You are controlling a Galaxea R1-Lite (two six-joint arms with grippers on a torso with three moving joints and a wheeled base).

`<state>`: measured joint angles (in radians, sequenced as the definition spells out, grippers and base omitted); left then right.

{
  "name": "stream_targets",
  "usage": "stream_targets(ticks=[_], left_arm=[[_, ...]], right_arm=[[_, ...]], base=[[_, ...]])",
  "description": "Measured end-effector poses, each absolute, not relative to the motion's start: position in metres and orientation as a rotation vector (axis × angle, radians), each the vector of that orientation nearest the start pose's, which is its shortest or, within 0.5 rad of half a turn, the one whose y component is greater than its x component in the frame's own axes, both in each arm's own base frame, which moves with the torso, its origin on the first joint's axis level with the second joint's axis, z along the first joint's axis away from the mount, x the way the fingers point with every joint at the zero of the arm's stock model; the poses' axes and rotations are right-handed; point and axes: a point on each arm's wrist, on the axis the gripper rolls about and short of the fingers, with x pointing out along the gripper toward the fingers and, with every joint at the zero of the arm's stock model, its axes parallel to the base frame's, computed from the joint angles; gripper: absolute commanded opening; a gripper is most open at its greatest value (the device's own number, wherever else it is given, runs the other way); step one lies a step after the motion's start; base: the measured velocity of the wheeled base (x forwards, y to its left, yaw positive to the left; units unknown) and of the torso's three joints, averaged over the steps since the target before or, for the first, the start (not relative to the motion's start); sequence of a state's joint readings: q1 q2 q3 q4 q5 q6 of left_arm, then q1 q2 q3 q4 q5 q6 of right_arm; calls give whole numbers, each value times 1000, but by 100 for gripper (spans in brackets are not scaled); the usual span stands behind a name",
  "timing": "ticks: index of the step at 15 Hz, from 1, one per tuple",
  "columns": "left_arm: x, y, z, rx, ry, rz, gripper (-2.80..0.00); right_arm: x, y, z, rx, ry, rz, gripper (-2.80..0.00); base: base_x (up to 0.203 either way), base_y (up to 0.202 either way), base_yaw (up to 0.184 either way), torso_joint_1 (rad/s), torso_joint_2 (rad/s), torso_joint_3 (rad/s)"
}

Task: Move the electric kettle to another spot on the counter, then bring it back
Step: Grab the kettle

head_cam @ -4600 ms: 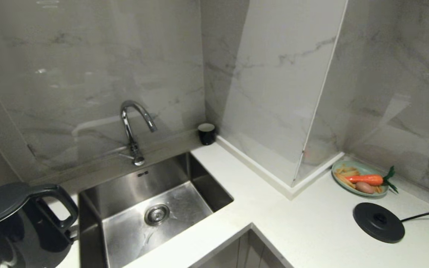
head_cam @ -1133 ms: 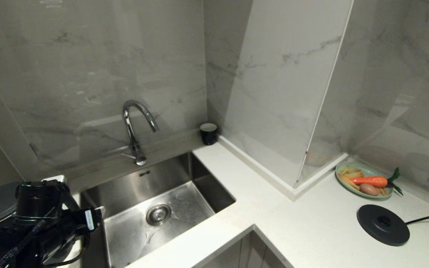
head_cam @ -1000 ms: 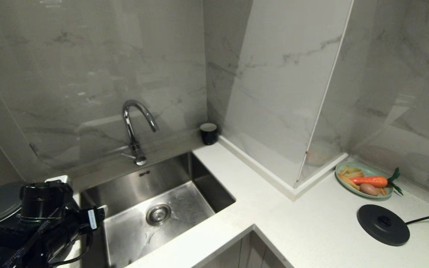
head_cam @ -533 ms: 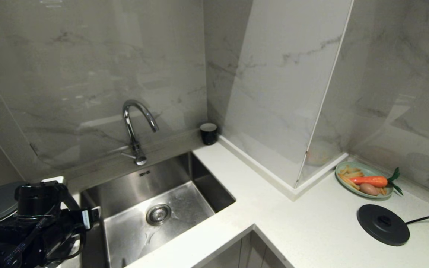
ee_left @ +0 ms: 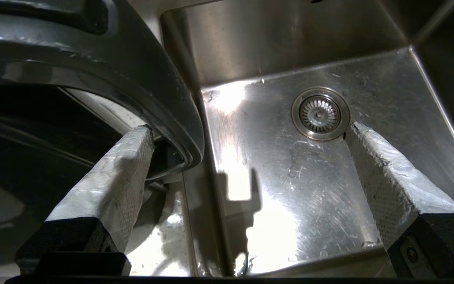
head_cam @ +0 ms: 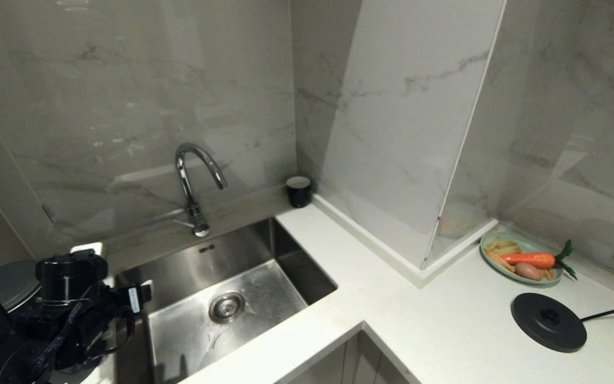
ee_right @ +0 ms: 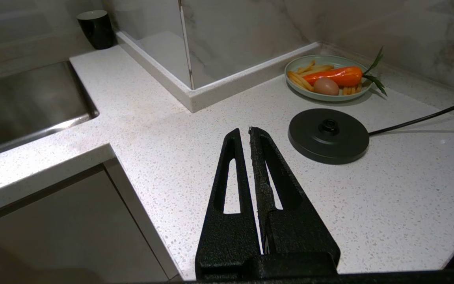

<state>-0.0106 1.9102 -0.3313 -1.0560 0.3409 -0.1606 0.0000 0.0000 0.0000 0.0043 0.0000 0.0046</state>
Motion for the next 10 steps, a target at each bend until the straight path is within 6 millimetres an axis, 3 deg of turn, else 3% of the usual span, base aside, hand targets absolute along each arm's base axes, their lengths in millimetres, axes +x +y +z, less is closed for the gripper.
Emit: stream_targets(ticks=[5, 10], left_arm=[[269, 14, 49, -71, 502, 401, 0], [283, 23, 54, -88, 461, 427, 0]], right_arm=[[-23, 0, 75, 4, 4, 0, -280], [-23, 0, 75, 5, 4, 0, -280]], base=[[0, 0, 0, 0, 0, 0], [0, 0, 0, 0, 0, 0]])
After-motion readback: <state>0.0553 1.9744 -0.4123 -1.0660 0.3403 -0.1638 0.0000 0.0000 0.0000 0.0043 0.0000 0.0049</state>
